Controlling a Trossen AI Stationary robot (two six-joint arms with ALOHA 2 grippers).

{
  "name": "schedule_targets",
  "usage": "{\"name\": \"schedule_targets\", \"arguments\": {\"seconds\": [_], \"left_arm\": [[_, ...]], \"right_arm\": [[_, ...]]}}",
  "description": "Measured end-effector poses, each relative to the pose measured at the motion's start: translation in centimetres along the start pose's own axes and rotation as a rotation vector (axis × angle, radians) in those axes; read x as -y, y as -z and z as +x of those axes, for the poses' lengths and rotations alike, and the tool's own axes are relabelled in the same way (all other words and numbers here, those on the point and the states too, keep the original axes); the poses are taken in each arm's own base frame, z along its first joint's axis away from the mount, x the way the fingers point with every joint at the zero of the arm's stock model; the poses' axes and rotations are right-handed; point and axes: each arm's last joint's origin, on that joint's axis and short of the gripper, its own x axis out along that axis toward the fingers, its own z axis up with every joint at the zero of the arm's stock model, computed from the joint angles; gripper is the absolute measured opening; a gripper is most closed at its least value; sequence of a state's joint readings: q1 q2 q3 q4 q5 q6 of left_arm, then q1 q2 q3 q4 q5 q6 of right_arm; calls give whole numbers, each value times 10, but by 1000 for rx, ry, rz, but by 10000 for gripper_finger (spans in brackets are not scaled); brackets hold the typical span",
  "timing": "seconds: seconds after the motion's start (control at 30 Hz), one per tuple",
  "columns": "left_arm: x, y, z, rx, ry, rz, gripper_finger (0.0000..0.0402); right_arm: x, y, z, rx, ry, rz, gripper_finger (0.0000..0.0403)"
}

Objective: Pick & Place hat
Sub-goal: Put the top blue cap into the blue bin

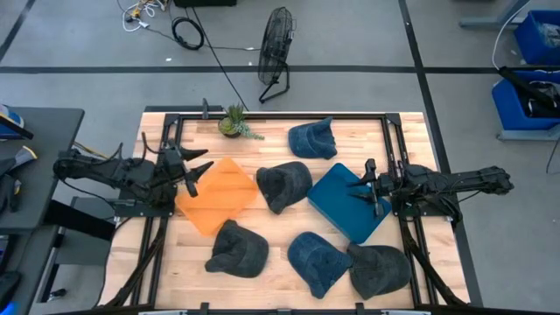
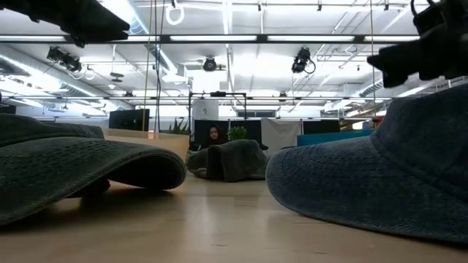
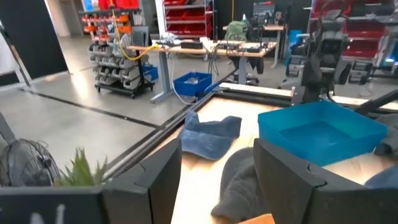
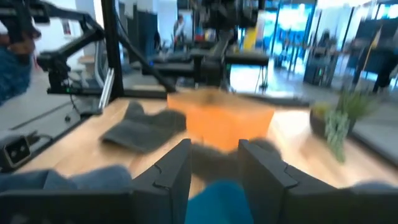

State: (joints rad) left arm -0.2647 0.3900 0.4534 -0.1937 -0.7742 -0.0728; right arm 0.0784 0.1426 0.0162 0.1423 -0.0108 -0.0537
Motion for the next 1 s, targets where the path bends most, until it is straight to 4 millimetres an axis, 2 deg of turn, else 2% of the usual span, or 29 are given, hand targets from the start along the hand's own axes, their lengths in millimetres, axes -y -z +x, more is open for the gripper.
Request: {"name": "schedule_targets", "arguments": {"seconds": [0.17, 0.33, 0.6, 0.8, 1.0], "left_arm": [[6, 4, 7, -39, -2, 17, 201], [8, 5, 8, -49, -3, 27, 200], [7, 3, 9, -29, -12, 29, 200], [-3, 2, 15, -31, -107, 29, 199], [-14, 0, 21, -22, -196, 7, 199]], "right_arm": [[1, -11, -1, 115, 5, -40, 137], [1, -10, 0, 98, 9, 14, 137], [11, -21, -4, 220, 342, 130, 137], [13, -38, -9, 373, 378, 75, 137], [15, -75, -4, 286, 378, 41, 137]]}}
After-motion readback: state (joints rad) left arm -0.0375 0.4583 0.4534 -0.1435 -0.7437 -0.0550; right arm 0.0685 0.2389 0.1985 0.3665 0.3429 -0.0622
